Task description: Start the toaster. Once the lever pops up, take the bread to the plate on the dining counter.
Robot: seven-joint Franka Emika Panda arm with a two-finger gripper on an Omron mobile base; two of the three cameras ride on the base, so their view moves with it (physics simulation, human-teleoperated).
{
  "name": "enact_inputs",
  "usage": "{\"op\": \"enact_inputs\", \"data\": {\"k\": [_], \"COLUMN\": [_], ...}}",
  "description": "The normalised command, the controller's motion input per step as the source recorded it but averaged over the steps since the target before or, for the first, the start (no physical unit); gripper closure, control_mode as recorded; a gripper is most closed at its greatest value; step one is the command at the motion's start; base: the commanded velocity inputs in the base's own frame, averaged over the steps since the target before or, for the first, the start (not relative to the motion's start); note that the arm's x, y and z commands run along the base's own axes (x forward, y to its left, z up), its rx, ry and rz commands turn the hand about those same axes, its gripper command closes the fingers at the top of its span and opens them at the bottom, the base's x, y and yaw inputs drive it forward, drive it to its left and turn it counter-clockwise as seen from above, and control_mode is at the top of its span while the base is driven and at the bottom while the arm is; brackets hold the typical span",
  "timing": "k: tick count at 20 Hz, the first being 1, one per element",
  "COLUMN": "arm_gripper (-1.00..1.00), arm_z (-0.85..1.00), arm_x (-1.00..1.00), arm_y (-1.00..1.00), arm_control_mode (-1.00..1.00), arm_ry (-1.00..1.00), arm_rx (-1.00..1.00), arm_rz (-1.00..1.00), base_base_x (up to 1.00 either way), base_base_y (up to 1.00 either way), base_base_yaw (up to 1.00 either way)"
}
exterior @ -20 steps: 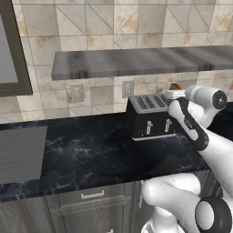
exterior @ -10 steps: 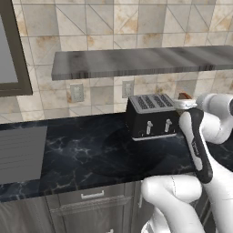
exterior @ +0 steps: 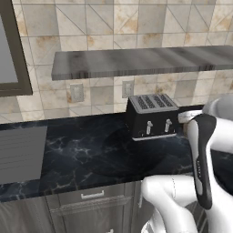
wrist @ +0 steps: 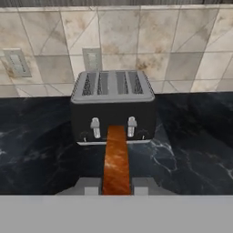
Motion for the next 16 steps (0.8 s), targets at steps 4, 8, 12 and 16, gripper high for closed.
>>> {"op": "enact_inputs", "data": {"k": [4, 8, 12, 16], "arm_gripper": [1.00, 1.00, 1.00, 1.00], "arm_z": [0.25, 0.44, 0.37, 0.04], "arm_x": [-0.58, -0.21, -0.09, -0.10], "arm_y": [0.26, 0.15, 0.02, 0.02], "arm_control_mode": [-1.00, -1.00, -1.00, -1.00], "arm_ry": [0.30, 0.21, 0.14, 0.14], "arm_rx": [0.00, 0.00, 0.00, 0.00], "arm_rz": [0.00, 0.00, 0.00, 0.00], "base_base_x": [0.00, 0.00, 0.00, 0.00], "base_base_y": [0.00, 0.00, 0.00, 0.00], "base_base_yaw": [0.00, 0.00, 0.00, 0.00]}}
